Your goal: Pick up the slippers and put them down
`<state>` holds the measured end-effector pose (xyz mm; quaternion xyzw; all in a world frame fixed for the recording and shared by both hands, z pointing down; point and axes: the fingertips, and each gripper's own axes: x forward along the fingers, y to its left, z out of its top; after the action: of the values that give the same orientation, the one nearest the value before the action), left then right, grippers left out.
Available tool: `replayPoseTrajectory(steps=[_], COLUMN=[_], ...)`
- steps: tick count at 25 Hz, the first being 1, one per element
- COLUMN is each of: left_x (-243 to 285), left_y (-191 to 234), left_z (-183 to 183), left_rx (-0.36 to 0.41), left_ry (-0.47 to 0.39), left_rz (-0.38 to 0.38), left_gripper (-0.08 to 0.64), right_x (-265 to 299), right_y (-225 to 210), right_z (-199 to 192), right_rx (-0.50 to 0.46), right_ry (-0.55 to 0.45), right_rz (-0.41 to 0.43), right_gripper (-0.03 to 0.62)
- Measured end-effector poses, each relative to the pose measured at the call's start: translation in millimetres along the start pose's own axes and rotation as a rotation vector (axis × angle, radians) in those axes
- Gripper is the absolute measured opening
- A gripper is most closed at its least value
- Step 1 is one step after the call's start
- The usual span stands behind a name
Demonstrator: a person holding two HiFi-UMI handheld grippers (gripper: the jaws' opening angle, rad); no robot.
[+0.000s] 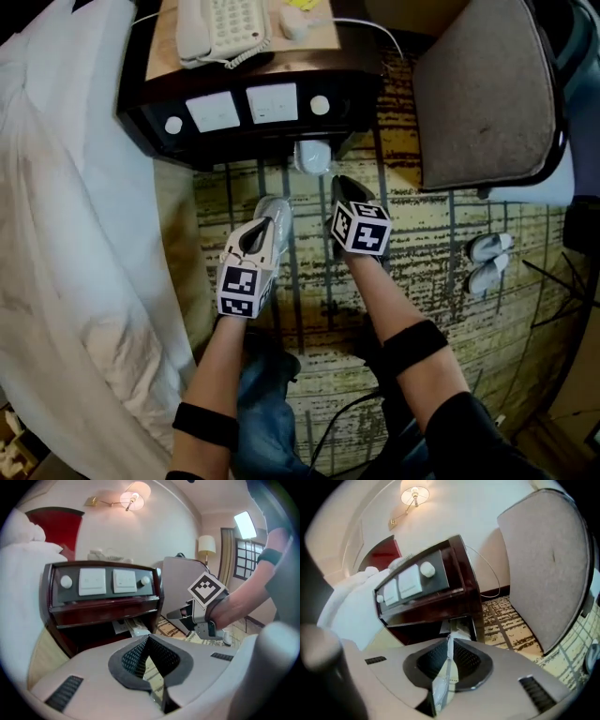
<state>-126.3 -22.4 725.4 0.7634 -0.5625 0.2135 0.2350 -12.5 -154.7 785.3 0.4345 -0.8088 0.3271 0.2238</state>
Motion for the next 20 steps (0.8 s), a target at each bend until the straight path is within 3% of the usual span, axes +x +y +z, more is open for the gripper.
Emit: replayPoseTrajectory(steps=[2,8,15,20], left_x=[-39.5,-160.0,-289.8,-362.3], left_y=[-13.5,-32.2,-63.9,-94.3], left_z=[29.1,135.5,261.9,319.5], left_rx=[-0.007,-0.046,-0.043,-0.029], left_ry=[0.012,0.010,-0.030,-0.057], left_rz=[-0.003,0.042,0.104,0.118], left_gripper=[0.003,0.003,0.003,0.003], right_x=[-46.4,-190.5,-356.4,-445.1], right_y=[14.9,75.1,148.7,181.3], right_z=[19.8,100.3,200.4,239.9], right_rx=[-0.014,-0.105,-0.189,-0.294], right_ry=[0.016,0.044,0.036,0.041], right_rz=[0.012,0.084,0.259,0.372], right_gripper=[0.002,0.002,0.002,0.002])
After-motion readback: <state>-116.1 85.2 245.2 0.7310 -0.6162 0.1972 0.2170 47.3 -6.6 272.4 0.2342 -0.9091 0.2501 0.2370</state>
